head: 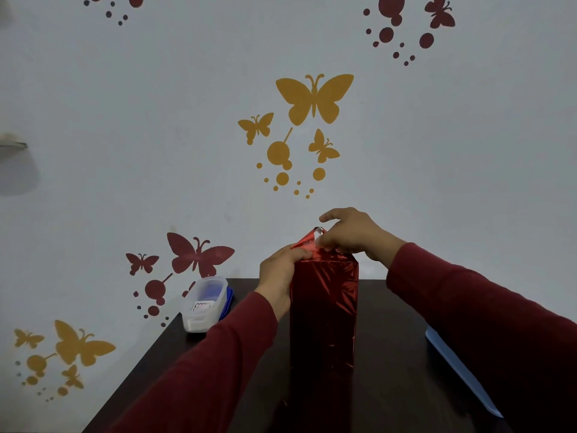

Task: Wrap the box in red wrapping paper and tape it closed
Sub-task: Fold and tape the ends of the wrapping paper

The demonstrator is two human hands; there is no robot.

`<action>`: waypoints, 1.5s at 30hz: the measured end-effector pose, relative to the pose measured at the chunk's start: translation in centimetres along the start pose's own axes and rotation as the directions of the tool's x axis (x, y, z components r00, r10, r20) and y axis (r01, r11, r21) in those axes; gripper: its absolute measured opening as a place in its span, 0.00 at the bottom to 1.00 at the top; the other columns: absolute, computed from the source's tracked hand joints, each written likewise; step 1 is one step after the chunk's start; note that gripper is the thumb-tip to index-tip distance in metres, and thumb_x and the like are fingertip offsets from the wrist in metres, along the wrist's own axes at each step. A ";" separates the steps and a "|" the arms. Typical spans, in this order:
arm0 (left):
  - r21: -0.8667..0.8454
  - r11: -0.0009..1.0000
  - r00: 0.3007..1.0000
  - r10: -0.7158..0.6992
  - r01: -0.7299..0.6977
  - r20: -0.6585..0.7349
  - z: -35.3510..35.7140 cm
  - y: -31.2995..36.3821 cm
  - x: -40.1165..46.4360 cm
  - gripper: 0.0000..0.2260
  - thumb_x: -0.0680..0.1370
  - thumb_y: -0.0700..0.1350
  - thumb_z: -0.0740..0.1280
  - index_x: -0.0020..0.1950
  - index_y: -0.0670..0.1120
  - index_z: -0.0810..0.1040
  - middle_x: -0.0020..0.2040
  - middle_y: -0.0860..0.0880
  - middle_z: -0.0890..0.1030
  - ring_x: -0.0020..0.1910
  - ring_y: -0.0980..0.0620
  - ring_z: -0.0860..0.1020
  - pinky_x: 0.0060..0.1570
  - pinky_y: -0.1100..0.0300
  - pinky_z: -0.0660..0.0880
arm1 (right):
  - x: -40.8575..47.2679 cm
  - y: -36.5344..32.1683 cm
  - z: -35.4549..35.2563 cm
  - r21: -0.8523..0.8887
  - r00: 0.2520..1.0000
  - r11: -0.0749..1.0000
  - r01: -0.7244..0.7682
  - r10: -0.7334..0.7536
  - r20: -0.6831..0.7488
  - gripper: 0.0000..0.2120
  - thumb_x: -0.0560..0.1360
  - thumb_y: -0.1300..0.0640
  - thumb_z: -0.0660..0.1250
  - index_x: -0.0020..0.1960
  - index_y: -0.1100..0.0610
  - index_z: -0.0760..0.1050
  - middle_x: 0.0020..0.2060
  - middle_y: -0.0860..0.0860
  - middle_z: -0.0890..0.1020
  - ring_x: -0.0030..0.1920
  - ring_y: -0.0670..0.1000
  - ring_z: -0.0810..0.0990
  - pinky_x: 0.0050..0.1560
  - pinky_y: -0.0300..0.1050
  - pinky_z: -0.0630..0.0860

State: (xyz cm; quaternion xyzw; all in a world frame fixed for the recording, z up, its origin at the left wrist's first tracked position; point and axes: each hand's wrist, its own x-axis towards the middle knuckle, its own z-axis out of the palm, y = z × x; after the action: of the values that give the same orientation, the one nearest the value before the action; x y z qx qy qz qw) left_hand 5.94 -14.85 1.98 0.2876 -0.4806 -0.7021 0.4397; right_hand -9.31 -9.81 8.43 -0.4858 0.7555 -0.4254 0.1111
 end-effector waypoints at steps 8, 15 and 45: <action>-0.004 1.000 1.000 -0.013 0.013 -0.002 -0.1 0.0 0.2 0.08 0.74 0.34 0.72 0.50 0.42 0.86 0.35 0.46 0.85 0.28 0.53 0.82 0.25 0.65 0.76 | 0.2 -0.2 0.5 -0.132 1.000 0.991 0.013 -0.015 -0.013 0.30 0.69 0.61 0.78 0.70 0.53 0.76 0.41 0.52 0.86 0.33 0.42 0.81 0.27 0.31 0.72; 0.046 0.999 0.998 -0.021 0.023 -0.052 0.2 -0.2 0.7 0.05 0.74 0.42 0.73 0.49 0.43 0.86 0.42 0.43 0.86 0.33 0.48 0.83 0.31 0.62 0.79 | 0.9 -0.6 1.0 -0.191 1.000 0.981 -0.013 0.012 -0.007 0.33 0.67 0.58 0.81 0.71 0.52 0.76 0.59 0.57 0.82 0.45 0.52 0.81 0.44 0.42 0.79; 0.342 0.938 0.970 0.135 -0.059 -0.204 1.2 -0.6 2.5 0.04 0.74 0.46 0.75 0.44 0.49 0.82 0.47 0.48 0.85 0.48 0.48 0.83 0.37 0.59 0.73 | -0.9 2.6 3.0 0.492 0.972 0.859 -0.143 0.216 -0.095 0.31 0.69 0.65 0.74 0.70 0.45 0.77 0.61 0.52 0.79 0.53 0.51 0.82 0.46 0.43 0.80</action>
State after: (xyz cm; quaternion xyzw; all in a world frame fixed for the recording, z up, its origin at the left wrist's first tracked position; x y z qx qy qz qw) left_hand 3.67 -16.50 1.91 0.4109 -0.5533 -0.5512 0.4703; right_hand -8.79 -10.30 4.38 -0.3376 0.6737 -0.6224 0.2117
